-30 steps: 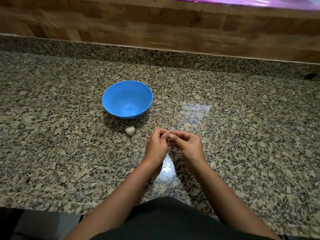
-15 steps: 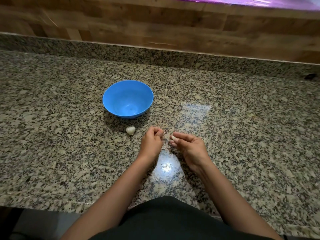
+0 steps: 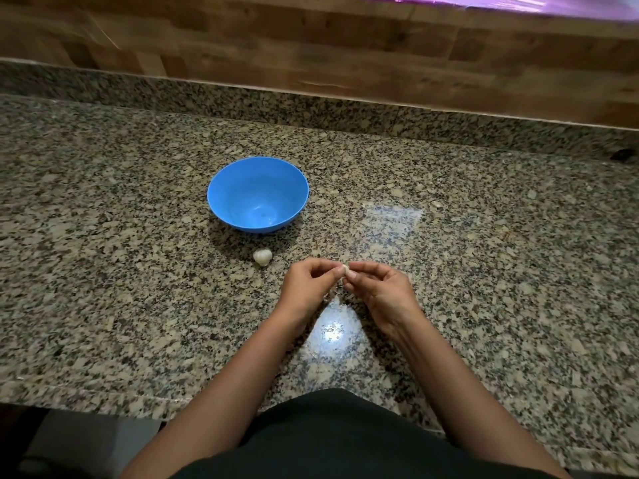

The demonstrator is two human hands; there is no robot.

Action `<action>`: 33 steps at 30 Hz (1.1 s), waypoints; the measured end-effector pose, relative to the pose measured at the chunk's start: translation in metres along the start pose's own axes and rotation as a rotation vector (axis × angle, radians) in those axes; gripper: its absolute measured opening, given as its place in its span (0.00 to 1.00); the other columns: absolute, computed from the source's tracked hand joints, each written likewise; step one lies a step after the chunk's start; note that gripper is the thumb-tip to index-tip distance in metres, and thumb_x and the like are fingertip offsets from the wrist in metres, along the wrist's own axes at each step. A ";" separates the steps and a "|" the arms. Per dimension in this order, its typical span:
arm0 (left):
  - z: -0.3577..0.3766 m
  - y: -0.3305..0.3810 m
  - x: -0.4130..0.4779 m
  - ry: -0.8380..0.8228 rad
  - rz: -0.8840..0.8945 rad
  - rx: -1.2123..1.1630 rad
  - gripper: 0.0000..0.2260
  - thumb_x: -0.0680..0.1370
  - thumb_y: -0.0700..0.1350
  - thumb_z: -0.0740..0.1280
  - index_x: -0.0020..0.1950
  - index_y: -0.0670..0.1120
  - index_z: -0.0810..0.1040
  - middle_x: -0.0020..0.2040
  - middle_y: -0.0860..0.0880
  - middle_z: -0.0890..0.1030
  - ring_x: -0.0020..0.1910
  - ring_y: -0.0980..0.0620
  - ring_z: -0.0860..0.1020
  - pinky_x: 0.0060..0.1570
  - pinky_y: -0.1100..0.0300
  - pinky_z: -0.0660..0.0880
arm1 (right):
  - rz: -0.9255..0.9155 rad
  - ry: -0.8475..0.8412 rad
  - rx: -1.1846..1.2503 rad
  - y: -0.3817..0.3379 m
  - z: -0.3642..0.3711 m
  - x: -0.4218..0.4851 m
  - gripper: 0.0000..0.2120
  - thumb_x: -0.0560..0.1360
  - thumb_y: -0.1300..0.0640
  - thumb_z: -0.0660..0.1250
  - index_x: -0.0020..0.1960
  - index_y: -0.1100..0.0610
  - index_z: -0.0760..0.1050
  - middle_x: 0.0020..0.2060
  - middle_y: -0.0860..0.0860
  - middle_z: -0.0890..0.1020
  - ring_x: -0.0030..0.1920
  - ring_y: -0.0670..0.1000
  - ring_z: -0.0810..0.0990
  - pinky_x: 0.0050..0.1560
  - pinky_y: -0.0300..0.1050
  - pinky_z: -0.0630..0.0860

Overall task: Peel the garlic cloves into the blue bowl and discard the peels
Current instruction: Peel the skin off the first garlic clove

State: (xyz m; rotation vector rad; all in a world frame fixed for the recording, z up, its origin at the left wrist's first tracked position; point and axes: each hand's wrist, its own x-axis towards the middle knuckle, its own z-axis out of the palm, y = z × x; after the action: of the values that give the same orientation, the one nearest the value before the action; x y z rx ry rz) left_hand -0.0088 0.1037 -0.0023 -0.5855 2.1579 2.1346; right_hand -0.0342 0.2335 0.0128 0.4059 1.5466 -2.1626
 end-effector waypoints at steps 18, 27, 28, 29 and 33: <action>-0.003 0.002 0.007 -0.039 -0.106 -0.269 0.03 0.72 0.35 0.71 0.46 0.38 0.80 0.39 0.44 0.83 0.34 0.54 0.80 0.36 0.64 0.77 | -0.091 -0.115 -0.179 -0.002 -0.001 0.002 0.07 0.73 0.70 0.64 0.50 0.67 0.78 0.36 0.58 0.82 0.33 0.50 0.79 0.34 0.35 0.78; -0.003 0.000 0.006 -0.032 -0.067 -0.216 0.04 0.72 0.37 0.71 0.47 0.39 0.80 0.41 0.44 0.82 0.39 0.51 0.79 0.41 0.61 0.76 | -0.094 -0.152 -0.195 -0.004 -0.003 0.002 0.05 0.73 0.69 0.66 0.47 0.66 0.79 0.36 0.57 0.83 0.33 0.50 0.80 0.35 0.37 0.79; -0.003 0.000 0.006 -0.043 -0.067 -0.208 0.04 0.73 0.37 0.70 0.47 0.39 0.80 0.41 0.44 0.82 0.39 0.51 0.78 0.41 0.61 0.76 | -0.093 -0.150 -0.194 -0.004 -0.003 0.002 0.05 0.73 0.69 0.66 0.47 0.66 0.78 0.36 0.57 0.83 0.33 0.50 0.80 0.35 0.38 0.79; -0.003 0.000 0.006 -0.053 -0.067 -0.196 0.04 0.73 0.37 0.70 0.46 0.40 0.80 0.41 0.45 0.82 0.40 0.51 0.78 0.42 0.61 0.76 | -0.087 -0.149 -0.191 -0.004 -0.004 0.002 0.05 0.73 0.69 0.66 0.47 0.67 0.78 0.36 0.57 0.83 0.33 0.50 0.80 0.35 0.38 0.79; -0.005 -0.001 0.007 -0.093 -0.054 -0.138 0.03 0.74 0.38 0.69 0.46 0.41 0.79 0.40 0.46 0.80 0.41 0.50 0.76 0.44 0.59 0.74 | -0.056 -0.144 -0.174 -0.004 -0.005 0.005 0.06 0.73 0.70 0.66 0.48 0.69 0.77 0.36 0.59 0.82 0.33 0.51 0.80 0.35 0.39 0.79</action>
State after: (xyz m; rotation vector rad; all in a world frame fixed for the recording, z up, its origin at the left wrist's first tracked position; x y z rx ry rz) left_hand -0.0137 0.0974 -0.0049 -0.5354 1.9382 2.2470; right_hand -0.0401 0.2387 0.0116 0.1484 1.6654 -2.0284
